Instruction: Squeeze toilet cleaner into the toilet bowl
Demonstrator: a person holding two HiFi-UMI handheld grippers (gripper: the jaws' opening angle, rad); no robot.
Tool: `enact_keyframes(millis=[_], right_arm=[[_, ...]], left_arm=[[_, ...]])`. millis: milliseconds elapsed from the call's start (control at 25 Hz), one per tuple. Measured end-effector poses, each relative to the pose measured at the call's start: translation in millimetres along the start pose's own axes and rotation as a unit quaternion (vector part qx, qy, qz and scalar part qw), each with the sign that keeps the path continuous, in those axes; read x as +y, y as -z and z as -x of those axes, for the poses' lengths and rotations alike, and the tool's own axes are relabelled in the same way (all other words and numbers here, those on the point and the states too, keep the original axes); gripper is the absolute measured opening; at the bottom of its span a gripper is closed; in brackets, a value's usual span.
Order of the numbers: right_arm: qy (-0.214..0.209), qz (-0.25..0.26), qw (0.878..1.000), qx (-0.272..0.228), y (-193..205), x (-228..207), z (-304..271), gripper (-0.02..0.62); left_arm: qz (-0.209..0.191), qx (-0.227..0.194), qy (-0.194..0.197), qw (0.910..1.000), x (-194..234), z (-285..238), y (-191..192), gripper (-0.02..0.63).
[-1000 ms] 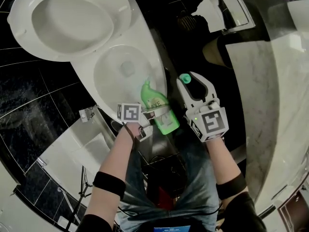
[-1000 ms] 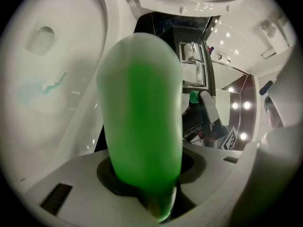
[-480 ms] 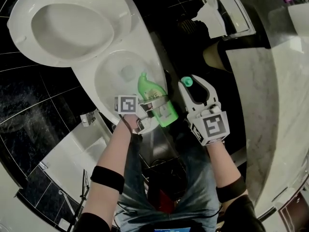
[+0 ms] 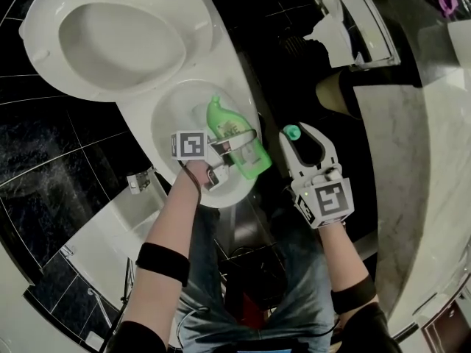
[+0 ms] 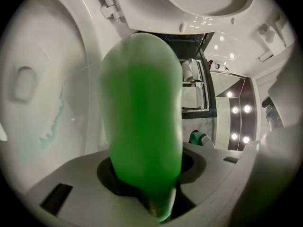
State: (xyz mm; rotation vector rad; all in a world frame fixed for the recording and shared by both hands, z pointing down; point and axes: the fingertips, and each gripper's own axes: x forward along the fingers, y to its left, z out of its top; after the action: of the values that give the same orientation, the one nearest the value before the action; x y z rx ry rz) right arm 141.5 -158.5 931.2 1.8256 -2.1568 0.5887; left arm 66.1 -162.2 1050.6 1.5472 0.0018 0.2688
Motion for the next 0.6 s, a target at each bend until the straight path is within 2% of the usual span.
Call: enact_keyframes(millis=[600], right_arm=[[-0.013,0.003,1.0,0.006,3,15,-11,0.147]], left_arm=[[-0.006,-0.043,-0.033,0.9985,19,42,-33,0.179]])
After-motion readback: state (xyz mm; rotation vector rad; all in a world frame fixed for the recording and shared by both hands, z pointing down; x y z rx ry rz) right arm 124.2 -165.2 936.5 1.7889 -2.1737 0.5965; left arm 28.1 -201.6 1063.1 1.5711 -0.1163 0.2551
